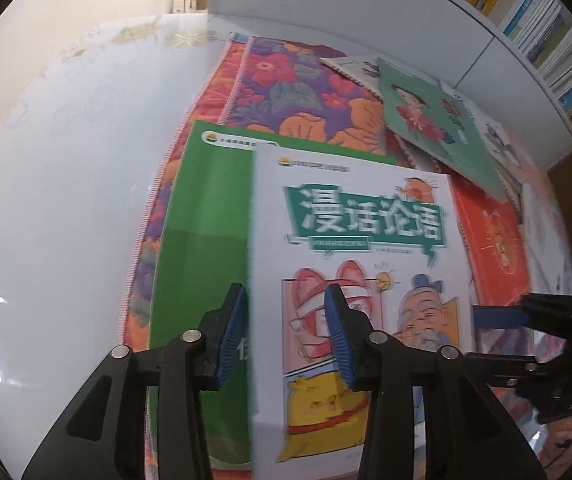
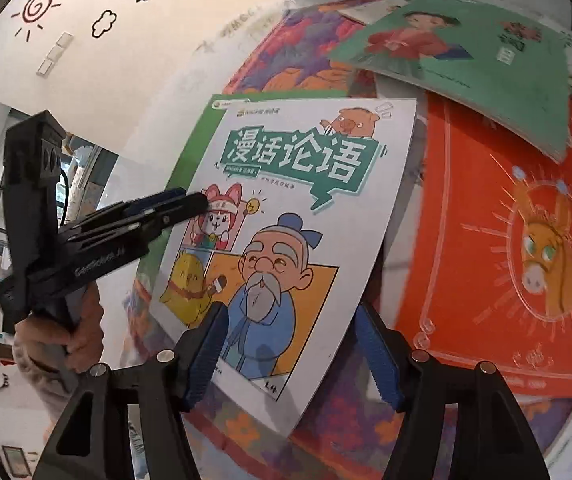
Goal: Organize books
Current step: 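Carry the comic book over and lay it on the green book, then open the left gripper to release the comic book on the stack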
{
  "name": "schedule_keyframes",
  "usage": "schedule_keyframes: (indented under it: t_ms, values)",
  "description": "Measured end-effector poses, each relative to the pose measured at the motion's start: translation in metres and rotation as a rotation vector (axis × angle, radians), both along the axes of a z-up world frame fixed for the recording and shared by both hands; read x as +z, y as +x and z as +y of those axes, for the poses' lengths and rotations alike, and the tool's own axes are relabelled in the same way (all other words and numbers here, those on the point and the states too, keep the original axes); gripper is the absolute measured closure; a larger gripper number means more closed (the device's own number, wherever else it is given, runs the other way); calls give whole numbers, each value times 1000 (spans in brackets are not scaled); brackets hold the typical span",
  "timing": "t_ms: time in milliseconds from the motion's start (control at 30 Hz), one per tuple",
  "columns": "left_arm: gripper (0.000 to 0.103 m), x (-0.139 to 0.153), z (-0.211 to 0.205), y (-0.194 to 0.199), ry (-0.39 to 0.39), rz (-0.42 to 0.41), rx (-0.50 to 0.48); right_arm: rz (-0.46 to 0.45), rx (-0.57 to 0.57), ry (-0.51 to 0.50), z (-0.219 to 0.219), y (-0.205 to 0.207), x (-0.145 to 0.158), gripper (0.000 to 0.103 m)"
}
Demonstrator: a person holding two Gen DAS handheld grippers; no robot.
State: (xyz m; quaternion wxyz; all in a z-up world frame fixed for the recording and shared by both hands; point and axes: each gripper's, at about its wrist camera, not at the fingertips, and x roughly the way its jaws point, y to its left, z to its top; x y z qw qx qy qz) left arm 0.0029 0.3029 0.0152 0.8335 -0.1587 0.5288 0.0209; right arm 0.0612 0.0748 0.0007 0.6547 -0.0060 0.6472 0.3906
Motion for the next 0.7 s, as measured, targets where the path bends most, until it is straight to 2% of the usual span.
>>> schedule_keyframes:
  t_ms: [100,267,400,533,700]
  values:
    - [64,1,8,1,4,3,36,5,-22,16,6,3,-1,38]
    - [64,5,25,5,16,-12,75,-40,16,14,22,-2,6,38]
    - [64,4,39,5,20,-22,112,-20,25,31,33,-3,7,38]
    - [64,3,43,1,19,-18,112,-16,31,29,41,-1,0,38]
    - [64,3,38,3,68,-5,103,-5,22,35,45,-2,-6,38]
